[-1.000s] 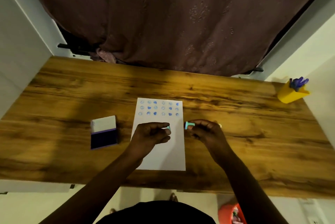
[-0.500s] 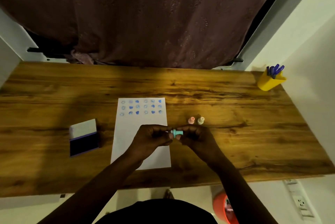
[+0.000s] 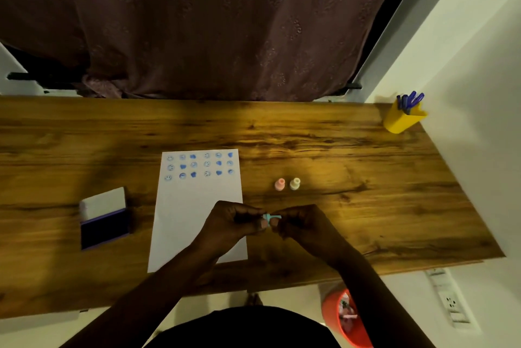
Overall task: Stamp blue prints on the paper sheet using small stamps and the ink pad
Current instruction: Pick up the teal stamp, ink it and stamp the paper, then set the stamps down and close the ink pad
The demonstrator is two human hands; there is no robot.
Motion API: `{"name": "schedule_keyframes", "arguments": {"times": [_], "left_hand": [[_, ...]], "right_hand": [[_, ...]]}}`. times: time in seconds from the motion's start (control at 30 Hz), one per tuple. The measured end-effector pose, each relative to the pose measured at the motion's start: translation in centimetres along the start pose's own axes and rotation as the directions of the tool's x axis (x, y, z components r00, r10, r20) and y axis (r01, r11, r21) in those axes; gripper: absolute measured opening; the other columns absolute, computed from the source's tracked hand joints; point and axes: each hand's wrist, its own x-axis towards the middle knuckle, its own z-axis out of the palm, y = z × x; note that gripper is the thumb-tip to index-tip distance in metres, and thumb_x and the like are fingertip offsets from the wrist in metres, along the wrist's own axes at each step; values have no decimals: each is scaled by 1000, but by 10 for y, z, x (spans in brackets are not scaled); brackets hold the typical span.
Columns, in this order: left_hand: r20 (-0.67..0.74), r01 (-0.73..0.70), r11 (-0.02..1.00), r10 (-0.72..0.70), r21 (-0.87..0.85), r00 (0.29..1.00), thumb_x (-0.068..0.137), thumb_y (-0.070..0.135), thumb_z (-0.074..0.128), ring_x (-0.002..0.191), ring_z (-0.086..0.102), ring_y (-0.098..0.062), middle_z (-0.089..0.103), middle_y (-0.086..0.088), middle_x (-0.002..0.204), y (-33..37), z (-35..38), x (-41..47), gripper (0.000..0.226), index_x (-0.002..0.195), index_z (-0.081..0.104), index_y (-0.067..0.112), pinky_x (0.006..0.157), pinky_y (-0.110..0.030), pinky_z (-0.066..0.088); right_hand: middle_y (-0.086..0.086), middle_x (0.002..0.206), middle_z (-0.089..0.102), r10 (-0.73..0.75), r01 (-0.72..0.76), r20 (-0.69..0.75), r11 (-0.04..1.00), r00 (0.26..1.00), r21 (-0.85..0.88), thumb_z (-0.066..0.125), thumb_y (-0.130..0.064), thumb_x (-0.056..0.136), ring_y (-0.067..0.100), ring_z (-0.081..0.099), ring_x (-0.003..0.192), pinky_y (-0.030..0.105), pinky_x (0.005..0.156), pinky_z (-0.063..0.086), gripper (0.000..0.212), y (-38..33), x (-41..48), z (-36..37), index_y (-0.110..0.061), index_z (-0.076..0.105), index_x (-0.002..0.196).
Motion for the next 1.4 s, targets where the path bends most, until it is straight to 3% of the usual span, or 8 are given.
{"name": "schedule_keyframes", "arguments": {"times": [0.1,0.3,0.47,0.63,0.73,1.0,1.17,1.4], "left_hand": [[12,-9,1000,9,10,1000,81,2,83,103,77,-18,83,-1,105,-6,7,6,28,105,83,15,90,-31,63],[-20,-73,984,77,160,997,76,13,88,109,73,-6,81,13,109,-10,23,15,39,101,80,42,96,-27,58],[-103,29,960,0,278,995,80,17,86,115,70,-15,78,5,117,-7,34,25,40,113,74,35,110,-45,51],[-180,124,950,-74,287,981,80,20,86,102,73,-3,80,10,105,-4,24,22,32,110,78,27,103,-39,55],[-199,135,945,-77,297,977,81,21,86,99,73,-1,80,12,101,-3,13,18,29,108,79,27,100,-36,57],[-288,121,957,-42,262,957,81,16,85,101,71,-2,77,22,94,-5,-13,9,33,87,73,46,96,-31,54],[-322,114,963,-31,243,946,84,13,83,99,71,-1,77,17,98,-2,-28,4,29,90,74,39,99,-33,55],[-441,149,975,-63,163,895,85,0,79,104,74,-31,77,-14,107,0,-70,-13,25,107,75,10,93,-48,61]], "right_hand": [[1,79,77,59,-59,-9,998,998,9,71,-21,95,10,72,71,23,62,55,11,3,1,-8,-28,79,92],[-3,78,77,42,-46,-41,994,998,-95,72,-22,93,6,71,70,21,63,55,6,6,5,-23,-20,78,93],[-28,76,72,-78,-22,-180,868,981,-496,81,-29,84,-13,68,77,4,63,44,15,4,24,-39,-40,71,80],[4,112,76,-66,-159,-262,647,963,-746,71,-30,90,19,72,101,17,77,44,30,25,51,-40,-15,74,116],[10,122,73,-62,-151,-236,609,970,-778,67,-27,92,26,70,109,29,89,54,37,25,59,-35,-12,69,126],[9,95,75,-61,-148,-214,543,975,-826,66,-26,88,30,71,90,34,71,53,18,22,64,-31,-14,71,100],[5,94,72,-132,-131,-228,512,965,-849,70,-42,85,25,69,88,31,70,53,28,11,59,-30,-18,71,100],[-5,96,74,-234,-31,-235,644,943,-764,64,-43,93,8,67,80,29,72,59,25,-29,63,21,-23,74,104]]}}
